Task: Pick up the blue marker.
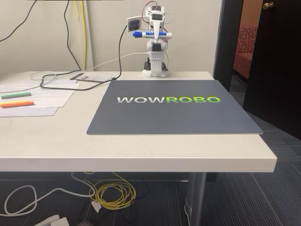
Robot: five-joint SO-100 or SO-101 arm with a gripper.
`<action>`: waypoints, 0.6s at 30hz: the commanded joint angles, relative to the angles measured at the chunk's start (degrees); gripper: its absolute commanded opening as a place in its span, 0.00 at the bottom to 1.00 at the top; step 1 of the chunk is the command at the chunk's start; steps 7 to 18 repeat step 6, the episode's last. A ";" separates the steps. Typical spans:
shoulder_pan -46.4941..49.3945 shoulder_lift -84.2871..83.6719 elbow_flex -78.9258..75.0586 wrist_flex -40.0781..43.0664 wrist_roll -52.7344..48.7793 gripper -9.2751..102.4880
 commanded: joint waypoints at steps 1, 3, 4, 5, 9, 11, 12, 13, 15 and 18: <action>-0.35 -0.26 -2.64 -0.35 -0.53 0.09; -0.35 -0.35 -2.64 -0.53 -0.53 0.09; -0.35 -0.44 -2.64 -0.53 -0.53 0.09; -0.35 -0.53 -2.64 -0.62 -0.53 0.09; -0.35 -0.53 -2.64 -0.70 -0.53 0.09; -0.35 -0.53 -2.64 -0.70 -0.53 0.09; -0.35 -0.53 -2.64 -0.70 -0.53 0.09; -0.35 -0.53 -2.64 -0.70 -0.53 0.09; -0.35 -0.53 -2.64 -0.70 -0.53 0.09; -0.35 -0.53 -2.64 -0.70 -0.53 0.09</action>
